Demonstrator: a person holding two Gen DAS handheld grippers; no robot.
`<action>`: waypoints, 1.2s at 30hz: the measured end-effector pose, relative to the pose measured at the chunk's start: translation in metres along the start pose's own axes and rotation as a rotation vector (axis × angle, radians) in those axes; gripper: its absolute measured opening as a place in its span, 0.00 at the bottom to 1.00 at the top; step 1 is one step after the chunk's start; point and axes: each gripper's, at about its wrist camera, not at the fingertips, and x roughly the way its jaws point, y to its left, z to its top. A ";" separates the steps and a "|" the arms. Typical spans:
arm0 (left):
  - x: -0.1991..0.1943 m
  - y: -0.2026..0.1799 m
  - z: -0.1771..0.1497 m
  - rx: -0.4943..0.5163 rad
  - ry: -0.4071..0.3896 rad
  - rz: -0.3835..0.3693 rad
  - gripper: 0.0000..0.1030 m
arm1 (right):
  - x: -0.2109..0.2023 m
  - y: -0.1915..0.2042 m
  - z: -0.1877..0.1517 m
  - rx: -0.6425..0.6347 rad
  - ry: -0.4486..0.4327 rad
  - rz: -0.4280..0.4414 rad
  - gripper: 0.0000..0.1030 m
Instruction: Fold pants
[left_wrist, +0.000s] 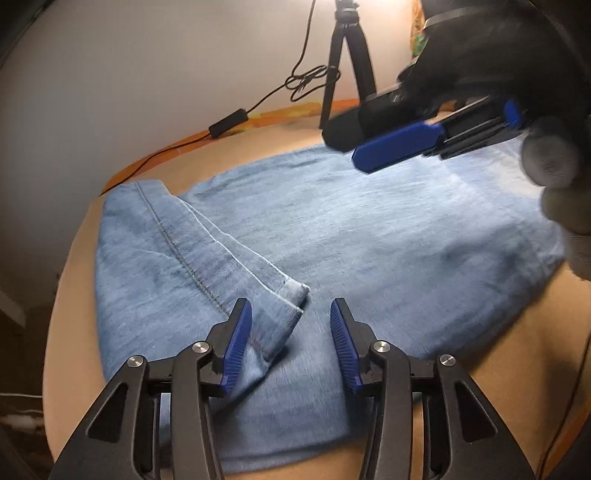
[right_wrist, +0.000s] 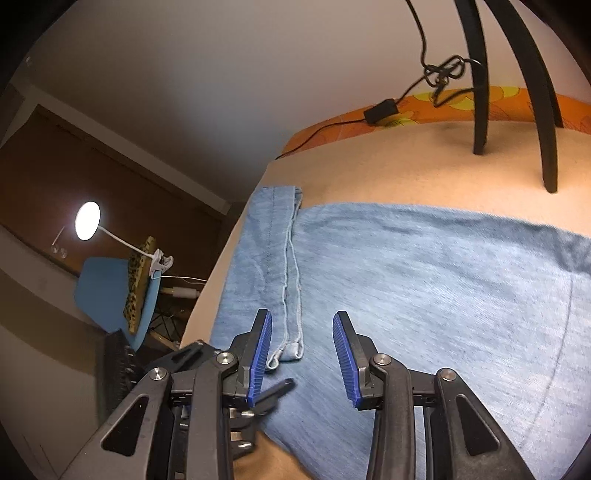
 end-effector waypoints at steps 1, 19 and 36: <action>0.003 0.000 0.001 -0.001 -0.003 0.006 0.45 | 0.000 0.001 0.001 -0.003 0.002 0.001 0.37; -0.073 0.069 -0.017 -0.382 -0.263 -0.177 0.09 | 0.055 0.026 0.052 0.003 0.085 0.109 0.67; -0.098 0.067 -0.031 -0.388 -0.314 -0.240 0.09 | 0.140 0.025 0.064 0.181 0.132 0.123 0.13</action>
